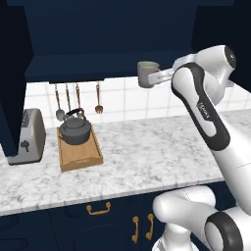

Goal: Pick the kettle from the counter and place it on the tray. Then pick the mug from the cabinet and place it on the tray. Then close the cabinet doors.

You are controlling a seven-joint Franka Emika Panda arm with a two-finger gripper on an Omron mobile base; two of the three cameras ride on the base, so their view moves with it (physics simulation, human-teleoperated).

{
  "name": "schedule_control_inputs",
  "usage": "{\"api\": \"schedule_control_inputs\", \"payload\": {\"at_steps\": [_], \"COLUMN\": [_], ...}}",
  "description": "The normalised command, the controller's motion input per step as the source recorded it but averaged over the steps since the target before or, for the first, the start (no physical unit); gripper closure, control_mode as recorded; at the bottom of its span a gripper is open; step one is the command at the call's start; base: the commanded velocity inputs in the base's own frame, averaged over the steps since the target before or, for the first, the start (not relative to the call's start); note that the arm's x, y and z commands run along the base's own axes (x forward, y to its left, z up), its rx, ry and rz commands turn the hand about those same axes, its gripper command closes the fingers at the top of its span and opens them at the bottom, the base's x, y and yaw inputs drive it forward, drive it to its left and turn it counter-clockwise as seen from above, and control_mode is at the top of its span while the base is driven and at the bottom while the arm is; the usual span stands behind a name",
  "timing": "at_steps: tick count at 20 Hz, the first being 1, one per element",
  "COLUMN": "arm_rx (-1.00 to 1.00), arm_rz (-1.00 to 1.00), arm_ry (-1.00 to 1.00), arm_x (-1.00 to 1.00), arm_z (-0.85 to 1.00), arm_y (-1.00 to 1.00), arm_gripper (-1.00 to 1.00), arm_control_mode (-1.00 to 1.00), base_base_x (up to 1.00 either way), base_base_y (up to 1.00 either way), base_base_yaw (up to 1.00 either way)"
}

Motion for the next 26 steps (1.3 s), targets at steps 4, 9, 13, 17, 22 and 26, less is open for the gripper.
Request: {"api": "schedule_control_inputs", "payload": {"at_steps": [4,9,13,17,22,26], "arm_rx": [0.0,-0.02,0.0,0.0,0.0,0.0], "arm_rz": [0.23,0.12,0.05,0.02,0.0,0.0], "arm_ry": [0.04,0.03,0.08,0.1,0.05,0.0], "arm_x": [-0.75,-0.42,-0.1,0.1,0.39,0.23], "arm_z": [-0.44,-0.74,-0.71,-0.73,-0.68,-0.64], "arm_y": [0.51,0.58,0.47,0.47,0.41,0.57], "arm_gripper": [1.0,1.0,1.0,1.0,1.0,1.0], "arm_control_mode": [-1.0,-1.0,-1.0,-1.0,-1.0,-1.0], "base_base_x": [0.0,0.0,0.0,0.0,0.0,0.0], "base_base_y": [0.0,0.0,0.0,0.0,0.0,0.0], "base_base_yaw": [0.0,0.0,0.0,0.0,0.0,0.0]}}
